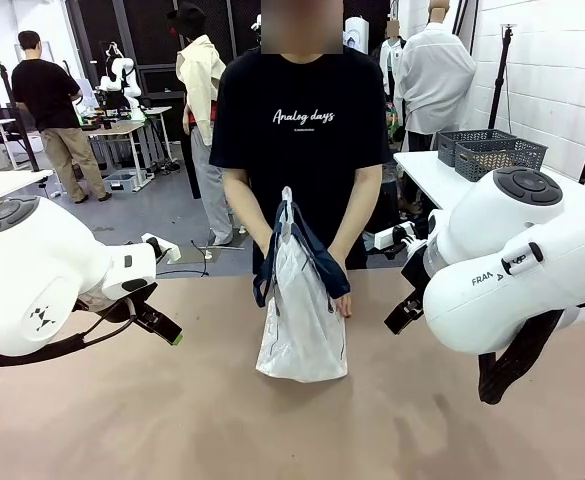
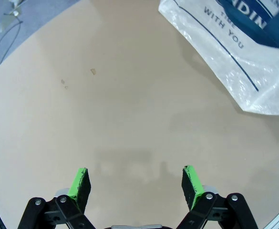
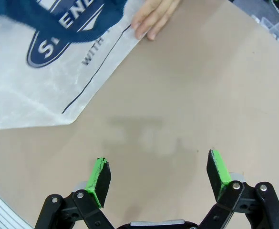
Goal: Transfer purchased items from the store into the shopping bag.
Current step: Open the Reusable shopping bag in the center of the table.
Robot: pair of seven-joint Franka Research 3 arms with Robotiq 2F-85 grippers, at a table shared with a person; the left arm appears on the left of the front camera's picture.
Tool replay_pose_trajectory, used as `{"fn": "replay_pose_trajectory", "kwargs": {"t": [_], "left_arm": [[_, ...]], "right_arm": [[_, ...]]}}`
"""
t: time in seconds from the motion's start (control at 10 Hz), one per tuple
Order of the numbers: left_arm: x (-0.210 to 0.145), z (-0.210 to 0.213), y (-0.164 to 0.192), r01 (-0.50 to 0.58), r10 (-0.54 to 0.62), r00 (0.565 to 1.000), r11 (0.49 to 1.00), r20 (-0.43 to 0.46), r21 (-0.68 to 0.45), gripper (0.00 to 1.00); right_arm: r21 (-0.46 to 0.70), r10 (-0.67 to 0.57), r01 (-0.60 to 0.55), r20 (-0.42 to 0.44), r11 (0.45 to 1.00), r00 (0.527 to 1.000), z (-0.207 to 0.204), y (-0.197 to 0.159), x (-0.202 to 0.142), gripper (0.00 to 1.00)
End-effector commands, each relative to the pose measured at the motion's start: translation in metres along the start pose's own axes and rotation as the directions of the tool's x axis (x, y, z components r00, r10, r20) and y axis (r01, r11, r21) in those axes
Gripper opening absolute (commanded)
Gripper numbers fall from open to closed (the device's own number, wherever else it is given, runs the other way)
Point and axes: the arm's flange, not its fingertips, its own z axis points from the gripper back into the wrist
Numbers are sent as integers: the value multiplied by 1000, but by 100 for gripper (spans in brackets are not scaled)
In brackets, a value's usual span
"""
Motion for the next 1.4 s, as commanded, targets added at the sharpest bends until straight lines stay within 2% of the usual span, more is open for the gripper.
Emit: {"fn": "replay_pose_trajectory", "kwargs": {"t": [0.0,1.3], "left_arm": [[0,0,1,-3,3,1000,1000,0,0,100],[0,0,1,-3,3,1000,1000,0,0,100]], "right_arm": [[0,0,0,0,1000,1000,0,0,0,100],[0,0,0,0,1000,1000,0,0,0,100]]}}
